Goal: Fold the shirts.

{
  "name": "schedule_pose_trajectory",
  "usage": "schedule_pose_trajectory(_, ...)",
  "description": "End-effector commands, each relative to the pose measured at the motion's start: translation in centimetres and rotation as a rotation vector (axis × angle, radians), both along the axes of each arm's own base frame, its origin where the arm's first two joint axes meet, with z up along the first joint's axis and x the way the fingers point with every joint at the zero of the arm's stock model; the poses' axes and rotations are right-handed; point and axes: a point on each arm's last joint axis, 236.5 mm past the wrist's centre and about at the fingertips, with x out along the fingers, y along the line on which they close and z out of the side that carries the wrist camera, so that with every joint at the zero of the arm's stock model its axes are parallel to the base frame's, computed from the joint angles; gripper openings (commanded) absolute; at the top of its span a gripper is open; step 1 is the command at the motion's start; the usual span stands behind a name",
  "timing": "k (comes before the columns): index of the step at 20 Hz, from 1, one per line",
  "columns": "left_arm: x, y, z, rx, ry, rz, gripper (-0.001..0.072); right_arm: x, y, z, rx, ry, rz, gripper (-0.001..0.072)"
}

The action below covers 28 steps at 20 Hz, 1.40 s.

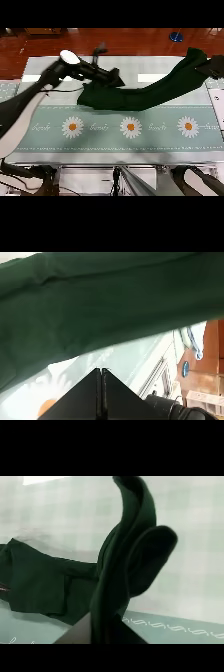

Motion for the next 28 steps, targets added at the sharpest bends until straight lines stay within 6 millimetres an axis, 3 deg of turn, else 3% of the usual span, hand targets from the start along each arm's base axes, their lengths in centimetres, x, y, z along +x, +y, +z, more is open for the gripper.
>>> schedule_pose_trajectory(1,-2.3,-5.1,-1.8,0.003,0.015,-0.004,0.0034,-2.3,0.8,1.9,-0.024,-0.02,0.01,0.0019)
schedule_pose_trajectory(9,-7.6,-12.5,-8.8,-0.076,0.283,-0.02,0.0034,-4.6,3.2,4.6,0.024,-0.065,0.06,0.002)
schedule_pose_trajectory(13,-8.9,-16.6,-9.3,-0.192,0.379,0.013,0.0034,-4.6,2.9,4.5,0.012,-0.067,0.054,0.002)
schedule_pose_trajectory(15,-7.8,-16.0,-8.0,-0.242,0.357,0.002,0.0033,-4.7,2.4,4.0,-0.015,-0.054,0.043,0.0019)
schedule_pose_trajectory(18,-3.9,-11.0,-2.7,-0.338,0.239,-0.065,0.0032,-4.3,2.3,4.2,0.0,-0.056,0.024,0.002)
schedule_pose_trajectory(20,-1.0,-5.6,2.3,-0.38,0.118,-0.089,0.0032,-3.6,2.8,4.1,-0.004,-0.07,0.028,0.002)
schedule_pose_trajectory(22,1.3,0.7,7.3,-0.379,-0.008,-0.074,0.0031,-2.4,4.8,3.7,0.018,-0.07,0.062,0.0019)
schedule_pose_trajectory(25,2.9,10.6,14.4,-0.367,-0.187,-0.001,0.0032,0.0,10.1,1.9,0.061,-0.05,0.15,0.002)
schedule_pose_trajectory(28,2.1,18.2,19.3,-0.355,-0.306,0.061,0.0032,1.8,17.7,-1.6,0.095,-0.013,0.261,0.002)
